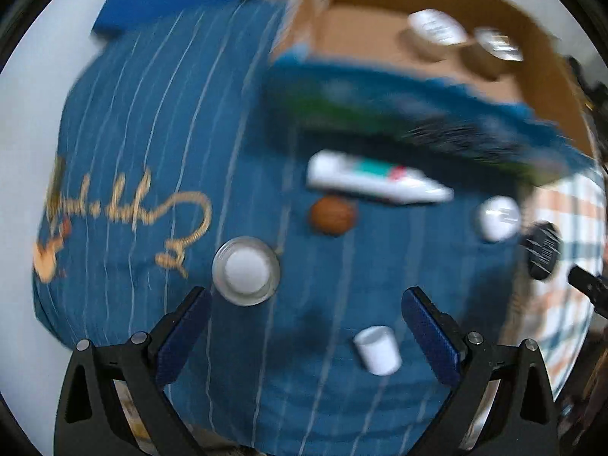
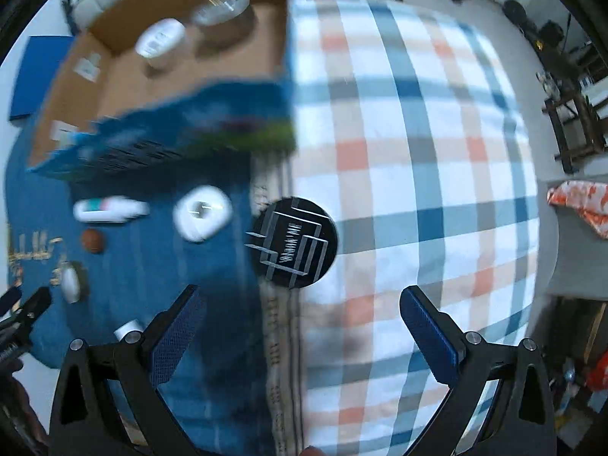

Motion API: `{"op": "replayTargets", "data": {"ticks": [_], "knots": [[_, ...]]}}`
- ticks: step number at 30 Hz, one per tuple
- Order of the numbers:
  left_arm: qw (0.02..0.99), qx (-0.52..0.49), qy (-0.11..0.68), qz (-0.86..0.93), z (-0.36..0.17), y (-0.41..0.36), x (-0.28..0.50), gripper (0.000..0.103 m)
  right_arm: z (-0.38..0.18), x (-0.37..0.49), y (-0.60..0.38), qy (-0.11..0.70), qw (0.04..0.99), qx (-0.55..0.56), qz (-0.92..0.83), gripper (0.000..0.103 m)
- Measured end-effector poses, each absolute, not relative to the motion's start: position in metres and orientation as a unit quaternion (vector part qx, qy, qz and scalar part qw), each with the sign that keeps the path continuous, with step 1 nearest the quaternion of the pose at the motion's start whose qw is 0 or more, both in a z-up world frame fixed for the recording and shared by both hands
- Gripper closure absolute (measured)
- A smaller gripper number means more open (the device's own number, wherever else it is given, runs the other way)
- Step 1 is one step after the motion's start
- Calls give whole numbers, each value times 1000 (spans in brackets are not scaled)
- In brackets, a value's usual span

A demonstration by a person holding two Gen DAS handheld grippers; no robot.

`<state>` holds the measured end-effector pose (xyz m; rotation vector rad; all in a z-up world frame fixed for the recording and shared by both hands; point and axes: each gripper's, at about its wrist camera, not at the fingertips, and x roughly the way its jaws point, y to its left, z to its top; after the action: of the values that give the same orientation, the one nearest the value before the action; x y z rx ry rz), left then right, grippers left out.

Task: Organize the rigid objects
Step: 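Grasp the gold-rimmed tape roll with the left tool while the right tool grasps the black tin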

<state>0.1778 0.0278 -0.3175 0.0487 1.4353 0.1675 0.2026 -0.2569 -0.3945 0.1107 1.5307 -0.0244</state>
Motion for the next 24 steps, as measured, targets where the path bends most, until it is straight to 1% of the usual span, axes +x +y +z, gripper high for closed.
{"op": "replayTargets", "data": {"ticks": [2, 7, 10, 12, 14, 19, 20, 21, 22, 23, 24], "knots": [[731, -4, 674, 104, -341, 54, 179, 1, -419, 207, -259, 705, 707, 54, -16, 0], [712, -78, 689, 112, -367, 90, 187, 1, -461, 218, -251, 729, 682, 63, -13, 0], [702, -74, 697, 125, -378, 99, 195, 1, -476, 221, -246, 741, 669, 62, -17, 1], [693, -79, 704, 129, -384, 106, 196, 1, -482, 220, -244, 748, 660, 69, -16, 9], [688, -76, 708, 144, -387, 114, 194, 1, -487, 217, -242, 755, 653, 64, -18, 27], [664, -81, 727, 154, -406, 129, 179, 1, -486, 206, -233, 748, 663, 29, -21, 45], [658, -83, 732, 153, -412, 130, 177, 1, -486, 203, -232, 749, 661, 27, -18, 53], [655, -87, 735, 151, -417, 131, 176, 1, -485, 201, -232, 752, 659, 24, -16, 58], [651, -97, 738, 145, -423, 131, 174, 1, -484, 197, -230, 753, 658, 18, -12, 65], [648, -107, 741, 142, -428, 132, 173, 1, -484, 194, -230, 755, 656, 16, -7, 69], [644, -117, 744, 138, -433, 133, 173, 10, -484, 192, -230, 758, 652, 19, -2, 69]]}}
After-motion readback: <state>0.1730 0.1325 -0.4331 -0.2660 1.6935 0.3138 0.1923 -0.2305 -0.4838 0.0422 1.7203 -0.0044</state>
